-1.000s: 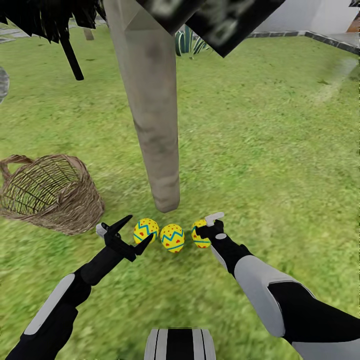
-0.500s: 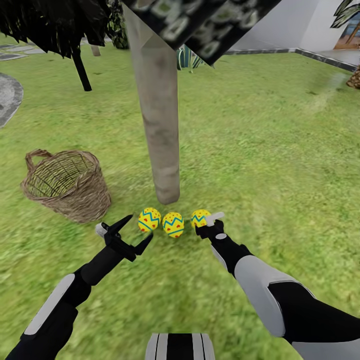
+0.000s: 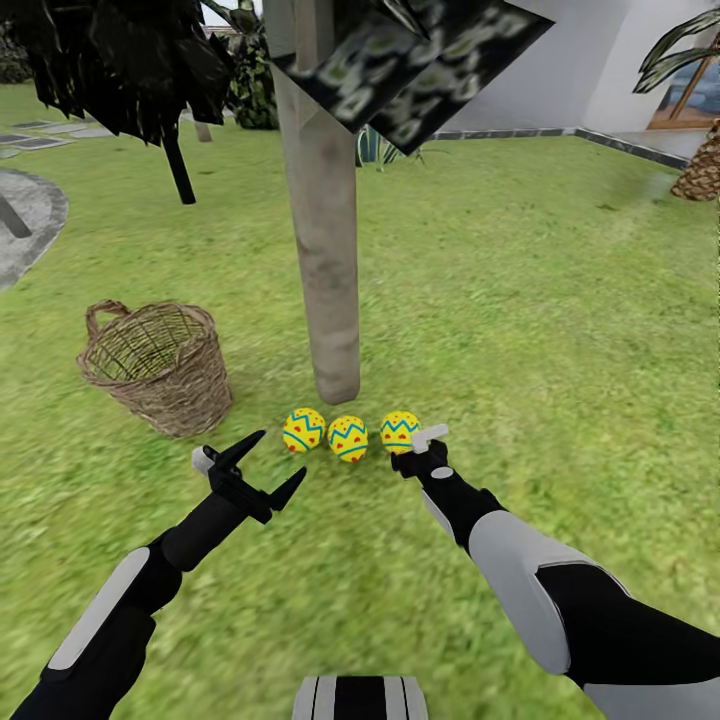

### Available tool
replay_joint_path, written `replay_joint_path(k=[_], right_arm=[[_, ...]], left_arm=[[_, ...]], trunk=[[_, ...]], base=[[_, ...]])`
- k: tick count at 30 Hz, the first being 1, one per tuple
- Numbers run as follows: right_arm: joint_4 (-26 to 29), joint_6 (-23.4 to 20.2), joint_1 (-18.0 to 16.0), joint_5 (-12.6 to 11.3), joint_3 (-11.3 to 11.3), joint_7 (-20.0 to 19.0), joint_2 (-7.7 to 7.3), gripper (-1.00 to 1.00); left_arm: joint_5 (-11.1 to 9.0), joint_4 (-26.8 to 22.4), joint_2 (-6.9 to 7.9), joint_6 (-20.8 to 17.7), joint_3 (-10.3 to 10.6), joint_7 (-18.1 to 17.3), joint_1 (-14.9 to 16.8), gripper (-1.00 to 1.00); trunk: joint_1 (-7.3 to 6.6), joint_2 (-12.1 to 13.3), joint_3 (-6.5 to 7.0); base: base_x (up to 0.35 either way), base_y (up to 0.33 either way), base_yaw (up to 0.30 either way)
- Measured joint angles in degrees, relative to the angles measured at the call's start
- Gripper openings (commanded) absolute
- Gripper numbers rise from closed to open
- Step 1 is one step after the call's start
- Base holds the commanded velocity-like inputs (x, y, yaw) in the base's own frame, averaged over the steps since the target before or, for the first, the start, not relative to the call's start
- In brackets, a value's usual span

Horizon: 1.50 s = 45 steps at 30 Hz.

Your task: Take the three Easter eggs out of the wicker basket on the lawn in the garden, then place them on the lawn next to a single tree (choose any tree) so that all three eggs are next to the same tree and none are left in the basket.

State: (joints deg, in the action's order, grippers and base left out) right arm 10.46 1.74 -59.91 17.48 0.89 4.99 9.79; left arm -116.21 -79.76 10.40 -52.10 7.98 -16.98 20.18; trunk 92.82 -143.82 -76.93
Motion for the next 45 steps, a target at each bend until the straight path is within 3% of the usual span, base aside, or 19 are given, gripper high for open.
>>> replay_joint_path(k=[5, 8, 11, 16, 17, 20, 21, 24, 26, 28, 30, 34, 45], right_arm=[[-0.19, 0.38, 0.16, -0.1, -0.09, 0.14, -0.07, 1.0], [-0.2, 0.09, 0.33, -0.27, -0.16, 0.13, -0.31, 1.0], [-0.18, -0.18, 0.35, -0.29, -0.16, 0.19, -0.28, 1.0], [-0.52, -1.36, 0.35, -0.7, -0.21, 0.28, -0.24, 1.0], [-0.91, -3.77, 0.4, -1.19, -0.27, 0.29, -0.25, 1.0], [-1.15, -9.14, 2.98, -2.62, -0.33, 0.41, -0.19, 1.0], [-0.97, -9.86, 4.33, -2.82, -0.35, 0.45, -0.22, 1.0], [-1.13, -10.43, 5.59, -3.11, -0.33, 0.47, -0.27, 1.0], [-1.3, -10.59, 7.11, -3.14, -0.34, 0.48, -0.26, 1.0], [-0.86, -10.64, 9.24, -2.95, -0.29, 0.5, -0.25, 1.0], [-0.7, -10.64, 10.09, -2.8, -0.26, 0.55, -0.27, 1.0], [-0.73, -10.65, 10.55, -2.62, -0.25, 0.57, -0.26, 1.0], [-1.36, -10.22, 10.85, -2.8, -0.23, 0.51, -0.08, 1.0]], left_arm=[[0.19, 0.37, -0.05, 0.79, -0.86, 0.31, 0.0, 1.0], [0.33, 4.68, -0.27, 0.97, -2.53, 0.41, 0.0, 1.0], [0.51, 5.91, -1.2, 0.97, -2.36, 0.6, 0.01, 1.0], [0.12, 6.05, -3.05, 0.78, -2.17, 6.69, 0.08, 1.0], [0.05, 6.12, -2.86, 0.49, -2.12, 8.54, 0.02, 1.0], [0.09, 6.26, 0.46, 0.12, -2.02, 10.56, -0.74, 1.0], [0.24, 6.32, 1.64, 0.07, -2.01, 10.83, -1.05, 1.0], [0.37, 6.34, 3.36, -0.04, -2.02, 11.25, -1.35, 1.0], [0.86, 6.36, 5.5, -0.06, -2.03, 11.47, -1.78, 1.0], [2.8, 6.46, 8.83, -0.02, -1.98, 11.49, -2.11, 1.0], [6.16, 6.66, 10.82, 0.09, -1.95, 11.48, -2.23, 1.0], [12.01, 8.1, 11.76, 0.17, -2.0, 11.3, -2.28, 1.0], [13.16, 14.34, 11.55, 0.51, -2.03, 11.39, -2.29, 1.0]], trunk=[[-0.13, 0.07, 1.11], [-0.2, 0.11, 1.77], [-0.28, 0.15, 2.44], [-0.41, 0.21, 3.55], [-0.44, 0.23, 3.77], [-0.51, 0.27, 4.43], [-0.54, 0.28, 4.65], [-0.62, 0.32, 5.32], [-0.67, 0.35, 5.76], [-0.72, 0.38, 6.21], [-0.77, 0.4, 6.65], [-0.88, 0.46, 7.54], [-1.28, 0.86, 9.95]], base=[[-0.001, 0.0, 0.0], [0.0, 0.0, 0.0], [0.0, 0.0, 0.0], [0.0, 0.0, 0.0], [0.0, 0.0, 0.0], [0.0, 0.0, 0.0], [0.0, 0.0, 0.0], [0.0, 0.0, 0.0], [0.0, 0.0, 0.0], [0.0, 0.0, 0.0], [0.0, 0.0, 0.0], [0.0, 0.0, 0.0], [0.0, 0.0, 0.0]])
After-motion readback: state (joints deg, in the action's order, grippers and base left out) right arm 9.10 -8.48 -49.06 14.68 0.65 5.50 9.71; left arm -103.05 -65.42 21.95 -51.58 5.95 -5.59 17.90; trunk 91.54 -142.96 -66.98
